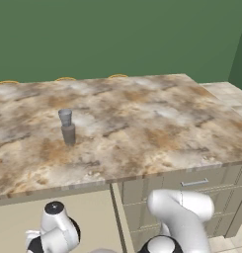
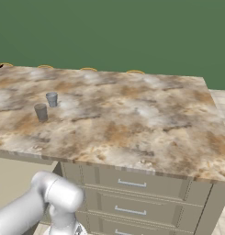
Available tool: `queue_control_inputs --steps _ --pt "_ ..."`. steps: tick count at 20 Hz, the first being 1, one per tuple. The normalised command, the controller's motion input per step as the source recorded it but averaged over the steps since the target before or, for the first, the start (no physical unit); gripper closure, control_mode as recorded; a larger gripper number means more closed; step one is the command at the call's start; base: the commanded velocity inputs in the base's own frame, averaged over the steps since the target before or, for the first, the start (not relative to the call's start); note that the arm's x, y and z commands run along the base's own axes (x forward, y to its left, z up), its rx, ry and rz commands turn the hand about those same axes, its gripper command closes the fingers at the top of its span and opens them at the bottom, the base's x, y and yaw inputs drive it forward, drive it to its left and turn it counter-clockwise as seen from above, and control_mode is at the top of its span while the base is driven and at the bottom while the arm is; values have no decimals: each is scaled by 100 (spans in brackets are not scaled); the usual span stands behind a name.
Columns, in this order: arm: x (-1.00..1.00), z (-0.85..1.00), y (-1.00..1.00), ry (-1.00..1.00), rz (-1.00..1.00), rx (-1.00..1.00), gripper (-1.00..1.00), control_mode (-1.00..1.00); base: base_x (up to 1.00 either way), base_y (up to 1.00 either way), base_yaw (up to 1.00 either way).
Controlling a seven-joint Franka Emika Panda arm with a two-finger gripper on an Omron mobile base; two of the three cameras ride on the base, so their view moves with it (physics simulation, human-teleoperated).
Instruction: Take the tongs from the drawer on the left and place them on the dining counter next to the tray containing the kebab skewer.
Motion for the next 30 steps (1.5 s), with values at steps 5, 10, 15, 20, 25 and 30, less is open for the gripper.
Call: queue_control_inputs --steps 5,10,15,20,25,30 --pt "11 -30 9 0 0 0 -100 -100 0 0 0" --pt "14 -23 24 0 0 0 -100 -100 0 0 0" --pt "4 -18 24 0 0 -1 -100 -100 0 0 0" --pt "0 -22 16 0 0 0 -100 -100 0 0 0" --pt "0 -39 10 0 0 -3 -100 -100 0 0 0" --pt "0 -35 0 0 0 -2 100 -100 0 0 0"
